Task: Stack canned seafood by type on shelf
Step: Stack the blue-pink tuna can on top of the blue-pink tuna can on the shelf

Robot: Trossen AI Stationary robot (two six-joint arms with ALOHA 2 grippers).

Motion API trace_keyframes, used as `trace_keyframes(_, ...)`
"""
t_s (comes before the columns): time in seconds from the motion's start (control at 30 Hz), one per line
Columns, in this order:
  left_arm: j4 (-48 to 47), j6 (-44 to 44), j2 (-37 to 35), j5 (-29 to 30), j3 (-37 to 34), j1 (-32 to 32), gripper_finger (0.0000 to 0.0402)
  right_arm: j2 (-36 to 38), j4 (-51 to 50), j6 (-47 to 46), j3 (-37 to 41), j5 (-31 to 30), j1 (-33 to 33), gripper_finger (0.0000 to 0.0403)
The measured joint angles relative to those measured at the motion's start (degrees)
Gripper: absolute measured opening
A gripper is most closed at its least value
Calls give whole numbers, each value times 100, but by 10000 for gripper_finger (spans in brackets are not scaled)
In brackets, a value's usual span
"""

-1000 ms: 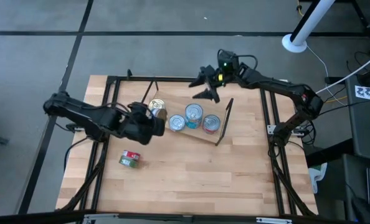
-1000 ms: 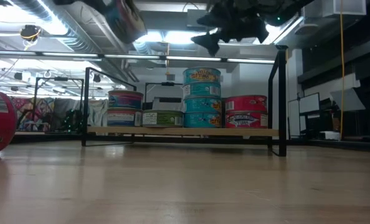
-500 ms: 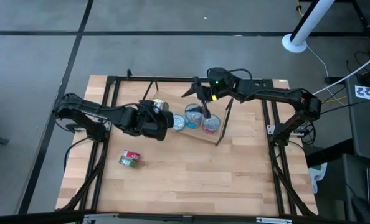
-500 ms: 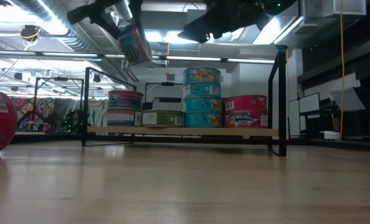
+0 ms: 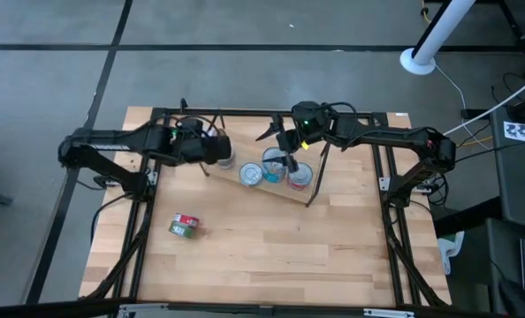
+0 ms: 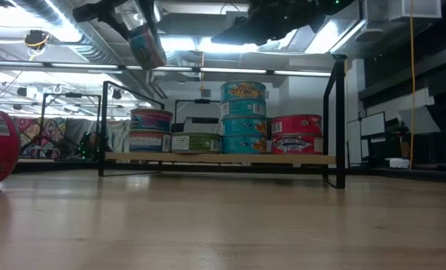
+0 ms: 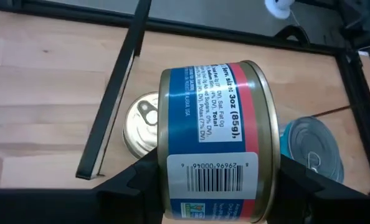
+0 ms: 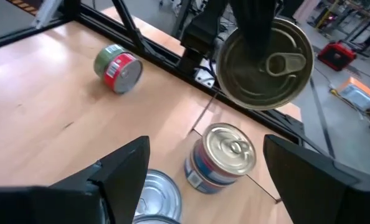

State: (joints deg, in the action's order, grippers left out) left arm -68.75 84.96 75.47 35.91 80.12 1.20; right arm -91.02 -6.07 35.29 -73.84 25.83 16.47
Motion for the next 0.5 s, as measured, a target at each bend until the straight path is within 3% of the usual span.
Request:
trace_keyframes(0.3, -835, 265, -147, -443, 2, -49, 195, 0, -33, 123, 0, -438, 4, 314)
trace_keyframes(0.5, -1319, 406, -904, -414, 2, -182, 188, 0, -52, 127, 0, -438, 4, 314)
